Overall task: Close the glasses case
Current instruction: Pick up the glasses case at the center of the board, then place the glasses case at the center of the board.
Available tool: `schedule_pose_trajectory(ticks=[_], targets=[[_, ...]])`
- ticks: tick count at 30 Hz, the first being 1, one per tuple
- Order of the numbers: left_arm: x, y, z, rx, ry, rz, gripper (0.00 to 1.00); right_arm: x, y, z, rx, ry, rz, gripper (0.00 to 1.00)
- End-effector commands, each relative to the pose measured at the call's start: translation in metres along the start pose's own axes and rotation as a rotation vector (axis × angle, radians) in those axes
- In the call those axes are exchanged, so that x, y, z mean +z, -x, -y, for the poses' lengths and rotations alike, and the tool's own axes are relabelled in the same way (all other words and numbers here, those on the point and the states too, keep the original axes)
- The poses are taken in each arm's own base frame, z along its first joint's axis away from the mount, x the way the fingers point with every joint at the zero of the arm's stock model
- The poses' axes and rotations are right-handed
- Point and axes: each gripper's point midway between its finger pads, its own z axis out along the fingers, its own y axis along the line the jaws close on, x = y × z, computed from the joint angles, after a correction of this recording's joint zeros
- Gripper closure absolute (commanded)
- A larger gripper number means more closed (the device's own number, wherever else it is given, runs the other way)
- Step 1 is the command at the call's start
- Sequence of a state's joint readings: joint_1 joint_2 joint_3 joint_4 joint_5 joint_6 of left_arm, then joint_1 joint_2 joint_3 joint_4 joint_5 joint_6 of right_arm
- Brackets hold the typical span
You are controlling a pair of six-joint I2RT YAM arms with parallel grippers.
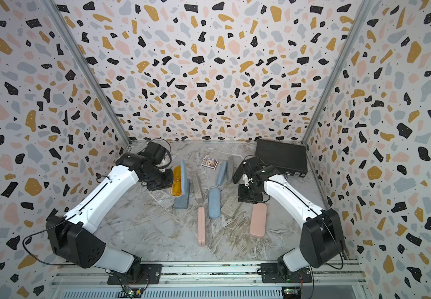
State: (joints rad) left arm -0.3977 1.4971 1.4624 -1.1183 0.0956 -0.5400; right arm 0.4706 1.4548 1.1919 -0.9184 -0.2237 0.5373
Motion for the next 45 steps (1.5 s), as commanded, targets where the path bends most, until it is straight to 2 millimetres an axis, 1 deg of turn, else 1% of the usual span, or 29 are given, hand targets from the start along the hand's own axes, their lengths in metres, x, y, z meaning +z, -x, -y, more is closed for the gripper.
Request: schedule_pose_trajectory(ticks=[1,5,7,9,11,14,17,22,26,32,37,45], targets=[[0.0,-0.011,0.022,0.069,0.011,-0.022,0.92,-0.015,-0.005,0.025,0.079,-0.071,0.04,0.6],[0.008,-0.024,0.058,0.164,0.006,-0.045,0.92,-0.023,-0.011,0.05,0.143,-0.113,0.046,0.59],[0.012,-0.033,0.076,0.209,0.003,-0.056,0.92,-0.027,-0.013,0.06,0.17,-0.12,0.049,0.59],[0.017,-0.043,0.091,0.24,-0.002,-0.072,0.92,-0.031,-0.014,0.067,0.191,-0.124,0.052,0.59],[0.024,-0.058,0.105,0.273,-0.006,-0.095,0.93,-0.033,-0.014,0.071,0.202,-0.123,0.057,0.59],[0.036,-0.082,0.117,0.318,-0.005,-0.138,0.93,-0.035,-0.014,0.074,0.207,-0.125,0.063,0.59],[0.046,-0.107,0.125,0.36,-0.008,-0.181,0.93,-0.032,-0.018,0.078,0.211,-0.136,0.052,0.58],[0.052,-0.144,0.14,0.443,-0.01,-0.229,0.93,-0.027,-0.025,0.083,0.222,-0.147,0.035,0.59],[0.058,-0.163,0.145,0.47,-0.011,-0.255,0.93,-0.028,-0.027,0.084,0.224,-0.144,0.043,0.58],[0.076,-0.185,0.143,0.446,-0.023,-0.284,0.94,-0.029,-0.033,0.086,0.227,-0.146,0.049,0.58],[0.092,-0.193,0.14,0.423,-0.016,-0.289,0.94,-0.028,-0.038,0.088,0.227,-0.148,0.045,0.58],[0.113,-0.203,0.136,0.414,-0.003,-0.322,0.94,-0.026,-0.037,0.09,0.223,-0.157,0.041,0.58]])
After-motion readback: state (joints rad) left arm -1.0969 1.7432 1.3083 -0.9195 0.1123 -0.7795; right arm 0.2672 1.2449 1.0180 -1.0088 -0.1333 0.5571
